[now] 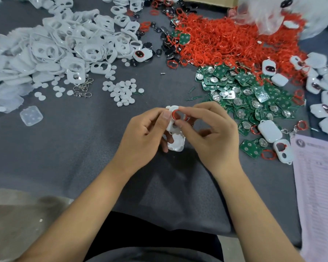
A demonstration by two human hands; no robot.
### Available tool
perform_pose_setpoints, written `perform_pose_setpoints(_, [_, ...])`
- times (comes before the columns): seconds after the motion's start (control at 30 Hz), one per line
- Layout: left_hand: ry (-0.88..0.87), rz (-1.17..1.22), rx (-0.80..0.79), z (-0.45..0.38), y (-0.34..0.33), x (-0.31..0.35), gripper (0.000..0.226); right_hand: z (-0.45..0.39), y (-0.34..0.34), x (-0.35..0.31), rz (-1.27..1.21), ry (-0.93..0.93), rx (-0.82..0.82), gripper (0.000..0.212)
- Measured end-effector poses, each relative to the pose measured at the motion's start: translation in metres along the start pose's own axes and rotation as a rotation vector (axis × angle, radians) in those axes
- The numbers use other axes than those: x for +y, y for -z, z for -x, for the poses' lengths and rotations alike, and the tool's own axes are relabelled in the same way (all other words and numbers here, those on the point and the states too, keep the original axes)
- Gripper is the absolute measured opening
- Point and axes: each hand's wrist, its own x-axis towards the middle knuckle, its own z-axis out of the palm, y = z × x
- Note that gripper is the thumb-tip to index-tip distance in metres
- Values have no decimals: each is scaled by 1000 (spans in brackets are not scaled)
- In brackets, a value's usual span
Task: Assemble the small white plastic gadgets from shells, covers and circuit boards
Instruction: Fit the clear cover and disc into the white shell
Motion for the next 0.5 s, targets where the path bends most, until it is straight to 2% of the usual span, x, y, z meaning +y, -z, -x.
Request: perform_pose_setpoints(0.5, [-4, -147, 24, 2, 1, 3, 25, 3, -1, 3, -39, -14, -15, 20])
